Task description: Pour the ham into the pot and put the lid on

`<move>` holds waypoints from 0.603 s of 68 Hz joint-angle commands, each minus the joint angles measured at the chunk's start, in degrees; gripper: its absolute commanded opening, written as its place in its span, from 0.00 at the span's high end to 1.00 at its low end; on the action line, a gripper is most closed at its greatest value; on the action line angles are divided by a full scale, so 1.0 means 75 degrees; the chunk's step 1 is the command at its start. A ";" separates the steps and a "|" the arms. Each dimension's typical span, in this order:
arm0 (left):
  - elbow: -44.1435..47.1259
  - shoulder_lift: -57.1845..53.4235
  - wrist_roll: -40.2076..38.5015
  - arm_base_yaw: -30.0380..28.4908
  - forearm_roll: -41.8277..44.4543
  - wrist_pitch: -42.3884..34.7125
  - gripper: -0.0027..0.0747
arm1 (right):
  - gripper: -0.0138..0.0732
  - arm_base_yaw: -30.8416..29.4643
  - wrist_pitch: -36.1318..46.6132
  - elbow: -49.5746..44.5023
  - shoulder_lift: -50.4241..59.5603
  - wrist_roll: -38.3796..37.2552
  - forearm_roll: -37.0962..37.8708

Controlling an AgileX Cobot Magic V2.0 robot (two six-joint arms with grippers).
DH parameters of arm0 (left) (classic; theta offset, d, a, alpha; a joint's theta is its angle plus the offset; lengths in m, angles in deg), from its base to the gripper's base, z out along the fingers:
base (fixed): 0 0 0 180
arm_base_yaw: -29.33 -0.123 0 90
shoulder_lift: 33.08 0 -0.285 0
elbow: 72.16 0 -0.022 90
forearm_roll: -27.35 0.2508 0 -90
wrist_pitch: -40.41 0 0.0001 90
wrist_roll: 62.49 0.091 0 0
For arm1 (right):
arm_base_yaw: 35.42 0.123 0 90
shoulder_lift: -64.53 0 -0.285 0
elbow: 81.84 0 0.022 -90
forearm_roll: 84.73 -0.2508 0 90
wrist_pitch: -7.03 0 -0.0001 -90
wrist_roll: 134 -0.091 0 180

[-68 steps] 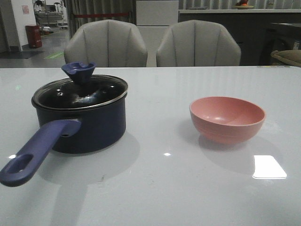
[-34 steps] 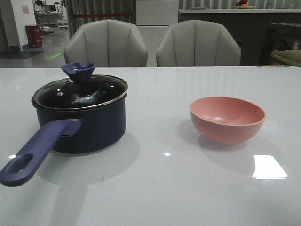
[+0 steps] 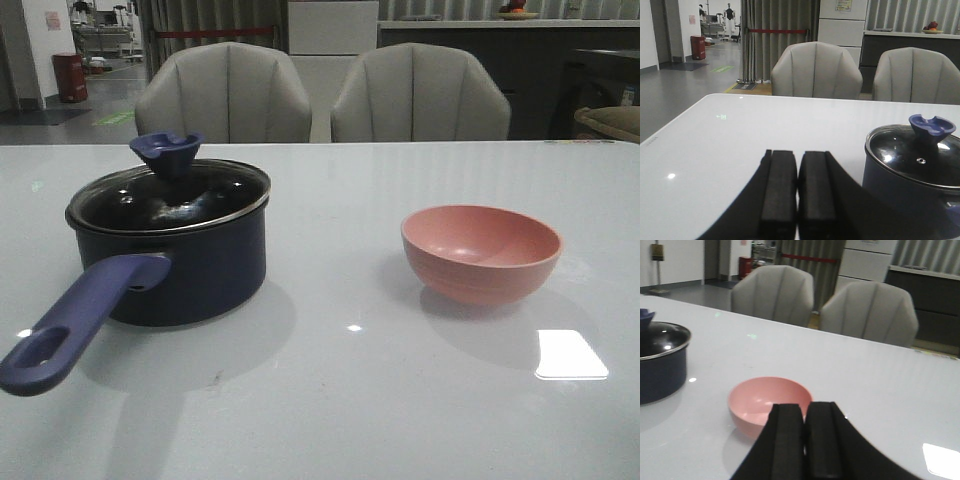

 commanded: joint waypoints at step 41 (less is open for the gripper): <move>0.0159 -0.0140 -0.0097 0.0052 -0.0005 -0.0585 0.79 | 0.67 -0.0829 0.0186 -0.0406 0.0689 -0.1574 0.1326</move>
